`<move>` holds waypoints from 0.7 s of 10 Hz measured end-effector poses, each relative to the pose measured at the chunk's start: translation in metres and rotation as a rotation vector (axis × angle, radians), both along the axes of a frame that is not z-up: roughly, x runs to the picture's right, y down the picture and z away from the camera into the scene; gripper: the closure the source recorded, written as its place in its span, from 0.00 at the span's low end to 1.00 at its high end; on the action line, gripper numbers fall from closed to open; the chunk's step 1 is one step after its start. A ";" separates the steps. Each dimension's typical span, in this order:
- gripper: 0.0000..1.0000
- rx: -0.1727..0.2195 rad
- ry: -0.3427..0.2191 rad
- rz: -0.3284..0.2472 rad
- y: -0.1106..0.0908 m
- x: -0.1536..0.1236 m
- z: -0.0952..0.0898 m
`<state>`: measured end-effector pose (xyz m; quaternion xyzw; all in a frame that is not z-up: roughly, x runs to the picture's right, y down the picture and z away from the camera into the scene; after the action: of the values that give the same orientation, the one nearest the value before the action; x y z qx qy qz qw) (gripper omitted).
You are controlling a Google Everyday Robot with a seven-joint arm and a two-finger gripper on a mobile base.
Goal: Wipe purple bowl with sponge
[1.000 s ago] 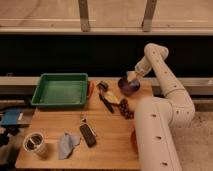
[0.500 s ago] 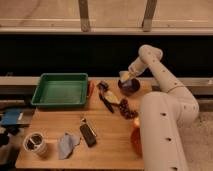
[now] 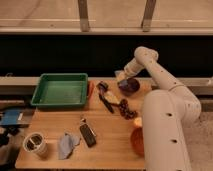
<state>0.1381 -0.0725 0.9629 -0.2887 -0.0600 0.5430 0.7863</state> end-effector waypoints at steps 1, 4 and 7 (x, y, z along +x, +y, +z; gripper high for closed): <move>0.91 0.000 -0.001 -0.003 0.000 -0.002 0.000; 0.91 0.037 0.087 0.005 0.002 0.016 -0.005; 0.91 0.070 0.156 0.031 0.002 0.038 -0.013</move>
<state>0.1759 -0.0703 0.9498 -0.2169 -0.0218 0.5735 0.7896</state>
